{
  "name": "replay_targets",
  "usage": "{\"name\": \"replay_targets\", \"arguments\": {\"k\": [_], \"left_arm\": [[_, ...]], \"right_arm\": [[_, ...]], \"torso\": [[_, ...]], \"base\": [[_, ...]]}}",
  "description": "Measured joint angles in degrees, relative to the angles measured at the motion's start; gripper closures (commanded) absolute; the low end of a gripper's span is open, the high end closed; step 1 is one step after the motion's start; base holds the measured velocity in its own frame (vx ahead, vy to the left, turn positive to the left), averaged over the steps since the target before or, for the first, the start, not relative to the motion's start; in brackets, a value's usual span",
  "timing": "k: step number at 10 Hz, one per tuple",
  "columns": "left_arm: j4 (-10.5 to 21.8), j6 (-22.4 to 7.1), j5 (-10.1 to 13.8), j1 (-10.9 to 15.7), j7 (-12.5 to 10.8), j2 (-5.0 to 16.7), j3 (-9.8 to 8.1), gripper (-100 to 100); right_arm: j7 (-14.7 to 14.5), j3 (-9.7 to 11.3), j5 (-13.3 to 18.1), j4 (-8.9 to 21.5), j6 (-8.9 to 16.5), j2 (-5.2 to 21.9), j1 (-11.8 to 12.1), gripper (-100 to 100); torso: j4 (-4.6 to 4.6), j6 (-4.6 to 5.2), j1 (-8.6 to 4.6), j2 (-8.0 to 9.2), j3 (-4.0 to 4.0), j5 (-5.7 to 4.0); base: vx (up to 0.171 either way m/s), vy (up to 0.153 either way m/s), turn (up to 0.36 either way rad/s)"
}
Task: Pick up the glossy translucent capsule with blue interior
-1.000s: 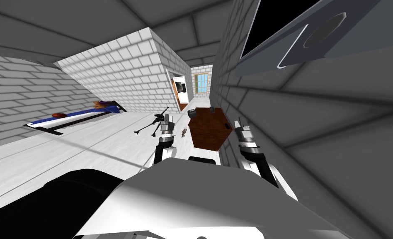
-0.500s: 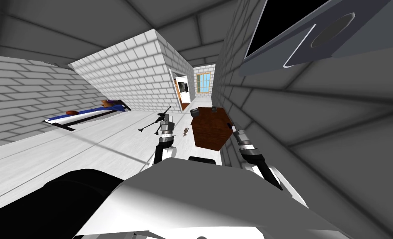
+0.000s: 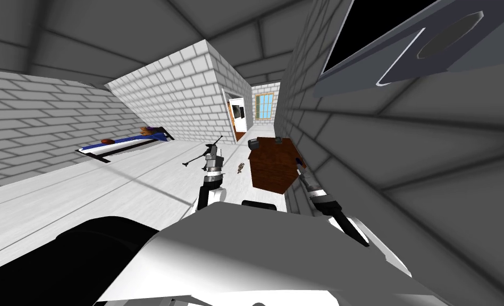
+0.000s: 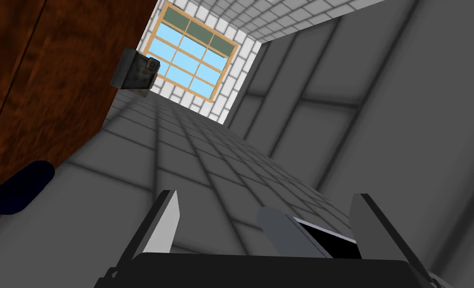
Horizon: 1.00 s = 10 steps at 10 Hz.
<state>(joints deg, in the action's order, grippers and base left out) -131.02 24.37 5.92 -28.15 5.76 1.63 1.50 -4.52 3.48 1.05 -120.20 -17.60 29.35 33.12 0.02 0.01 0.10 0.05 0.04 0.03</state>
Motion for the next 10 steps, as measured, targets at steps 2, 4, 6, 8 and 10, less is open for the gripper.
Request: {"name": "replay_targets", "arguments": {"k": [2, 4, 6, 8, 10], "left_arm": [[0.00, 0.00, 0.00, 0.00, 0.00, 0.00, 0.00, 0], [0.00, 0.00, 0.00, 0.00, 0.00, 0.00, 0.00, 0], [0.00, 0.00, 0.00, 0.00, 0.00, 0.00, 0.00, 0], [0.00, 0.00, 0.00, 0.00, 0.00, 0.00, 0.00, 0], [0.00, 0.00, 0.00, -0.01, 0.00, 0.00, 0.00, 0]], "right_arm": [[-0.05, 0.36, -0.39, 2.50, 0.12, 2.83, 0.78, -100], [0.09, 0.50, -0.91, 3.73, 1.42, 5.84, 1.72, -100], [0.32, 0.51, -1.43, 6.10, 1.18, 8.91, 3.02, -100], [0.19, 0.98, -1.72, 8.02, 2.25, 11.60, 3.68, -100], [0.37, 1.12, -2.20, 9.74, 3.36, 14.54, 4.60, -100]], "torso": [[0.00, 0.00, 0.01, -0.02, -0.01, 0.00], [-0.01, 0.00, 0.00, -0.07, -0.04, 0.01], [-0.01, 0.00, 0.00, -0.08, -0.04, 0.00], [-0.01, 0.00, 0.00, -0.08, -0.04, 0.00], [-0.02, 0.01, 0.00, -0.11, -0.06, 0.01]], "base": [[-0.001, 0.043, 0.078], [0.008, 0.043, 0.086], [0.006, 0.042, 0.081], [0.011, 0.040, 0.083], [0.021, 0.045, 0.075]]}}
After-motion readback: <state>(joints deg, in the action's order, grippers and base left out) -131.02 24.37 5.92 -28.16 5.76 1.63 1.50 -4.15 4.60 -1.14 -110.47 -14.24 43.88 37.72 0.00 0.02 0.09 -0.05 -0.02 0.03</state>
